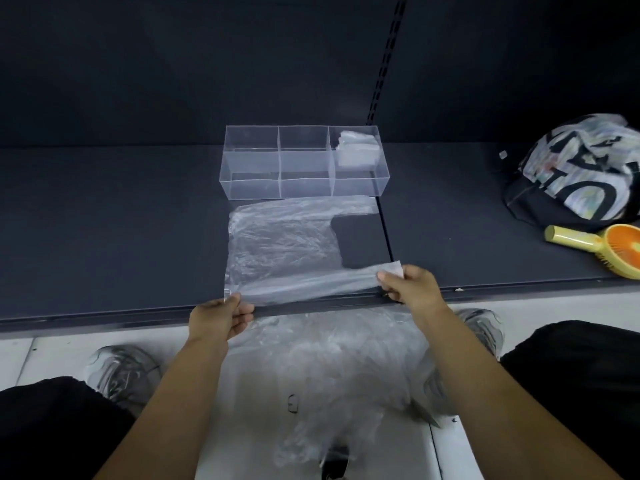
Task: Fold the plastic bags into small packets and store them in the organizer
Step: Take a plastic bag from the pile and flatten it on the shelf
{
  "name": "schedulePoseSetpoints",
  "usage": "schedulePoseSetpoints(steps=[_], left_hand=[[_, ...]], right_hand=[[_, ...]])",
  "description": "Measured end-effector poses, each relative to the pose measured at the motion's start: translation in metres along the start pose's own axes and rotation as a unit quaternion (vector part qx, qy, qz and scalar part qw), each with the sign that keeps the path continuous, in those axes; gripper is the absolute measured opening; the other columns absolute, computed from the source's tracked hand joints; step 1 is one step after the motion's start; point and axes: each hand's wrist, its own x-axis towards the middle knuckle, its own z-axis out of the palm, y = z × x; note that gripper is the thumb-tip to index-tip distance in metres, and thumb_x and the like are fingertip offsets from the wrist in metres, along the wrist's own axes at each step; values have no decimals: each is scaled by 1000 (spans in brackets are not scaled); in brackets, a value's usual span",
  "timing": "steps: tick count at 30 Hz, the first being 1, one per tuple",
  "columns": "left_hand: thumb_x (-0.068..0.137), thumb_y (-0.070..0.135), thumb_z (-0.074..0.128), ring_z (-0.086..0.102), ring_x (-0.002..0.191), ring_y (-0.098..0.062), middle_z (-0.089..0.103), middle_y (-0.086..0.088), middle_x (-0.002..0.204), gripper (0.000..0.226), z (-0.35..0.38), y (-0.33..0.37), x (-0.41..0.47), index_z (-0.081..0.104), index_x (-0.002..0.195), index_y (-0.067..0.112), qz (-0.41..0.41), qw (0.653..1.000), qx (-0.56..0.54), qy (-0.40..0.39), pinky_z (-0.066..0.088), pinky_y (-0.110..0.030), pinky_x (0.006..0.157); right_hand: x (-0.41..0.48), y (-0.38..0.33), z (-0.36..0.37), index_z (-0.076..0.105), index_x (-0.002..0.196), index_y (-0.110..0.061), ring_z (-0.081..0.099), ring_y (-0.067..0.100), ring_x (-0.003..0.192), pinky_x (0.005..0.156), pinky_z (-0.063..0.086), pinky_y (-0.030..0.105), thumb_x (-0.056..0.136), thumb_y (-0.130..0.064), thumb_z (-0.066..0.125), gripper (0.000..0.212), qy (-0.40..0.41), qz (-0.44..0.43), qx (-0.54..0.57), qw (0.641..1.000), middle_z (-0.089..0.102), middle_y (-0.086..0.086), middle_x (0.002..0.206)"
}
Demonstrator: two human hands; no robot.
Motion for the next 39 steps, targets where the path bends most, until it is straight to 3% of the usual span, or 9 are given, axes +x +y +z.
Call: schedulePoseSetpoints(steps=[5, 10, 14, 18, 22, 25, 28, 32, 39], left_hand=[[95, 14, 57, 63, 63, -16, 67, 1, 51, 14, 1, 0, -2, 59, 83, 7, -12, 1000, -20, -17, 52, -17, 46], [92, 15, 62, 64, 67, -17, 69, -10, 77, 13, 0, -3, -1, 62, 83, 7, -1, 1000, -1, -13, 53, -22, 60], [87, 15, 69, 63, 62, -19, 66, -10, 68, 16, -2, -6, -2, 65, 75, 5, 20, 999, 40, 6, 51, -18, 49], [81, 28, 75, 58, 51, -22, 61, -9, 53, 28, -15, -2, -8, 66, 69, 5, 45, 982, 180, -23, 42, -21, 46], [88, 35, 62, 63, 74, -36, 67, -18, 75, 34, -10, 24, -4, 65, 72, 5, 237, 863, 424, 140, 42, -33, 61], [85, -3, 53, 58, 95, -40, 63, -23, 102, 18, 22, 42, 8, 66, 96, 1, 455, 768, 426, 146, 42, -41, 81], [89, -4, 42, 28, 142, -26, 33, -14, 152, 56, 40, 46, 40, 37, 144, 5, 477, 704, 524, 33, 12, -34, 117], [101, 36, 10, -6, 148, -13, -2, 1, 161, 56, 41, 38, 80, -1, 153, 16, 459, 641, 615, 7, -8, -38, 119], [85, 69, -6, -21, 145, -21, -17, 6, 157, 75, 38, 29, 94, -14, 148, 29, 466, 593, 657, -1, -12, -45, 117]], right_hand=[[1, -2, -18, 64, 74, -10, 57, 5, 50, 48, 47, 16, 84, -4, 69, 13, 18, 67, 237, 969, 65, -1, 54], [5, -6, -26, 62, 78, -12, 55, 5, 46, 48, 47, 15, 83, 3, 67, 17, 11, 100, 317, 943, 62, -2, 54], [16, -3, -25, 64, 78, -8, 52, 9, 46, 46, 46, 15, 84, 3, 68, 14, 104, 79, 179, 975, 59, 2, 51], [18, -1, -21, 68, 100, -5, 62, 32, 89, 82, 49, 38, 82, -8, 70, 18, 213, 68, -130, 966, 66, 14, 98], [5, -21, 20, 62, 113, -11, 46, 42, 116, 95, 37, 49, 79, -9, 65, 34, 293, -85, -272, 913, 50, 19, 125], [-2, -38, 83, 59, 123, -6, 42, 36, 128, 107, 32, 42, 86, -9, 60, 37, 142, -274, -317, 897, 47, 18, 138], [1, -50, 144, 40, 143, -8, 20, 24, 145, 120, 7, 35, 99, -19, 43, 46, -17, -362, -384, 850, 28, 10, 156], [30, -54, 190, 18, 152, -18, -2, 17, 149, 120, -7, 37, 103, -32, 29, 52, -88, -382, -452, 801, 7, 2, 162], [86, -20, 125, -5, 153, -28, -16, 21, 147, 115, -17, 44, 92, -64, 3, 71, 25, -252, -564, 786, -13, 1, 161]])
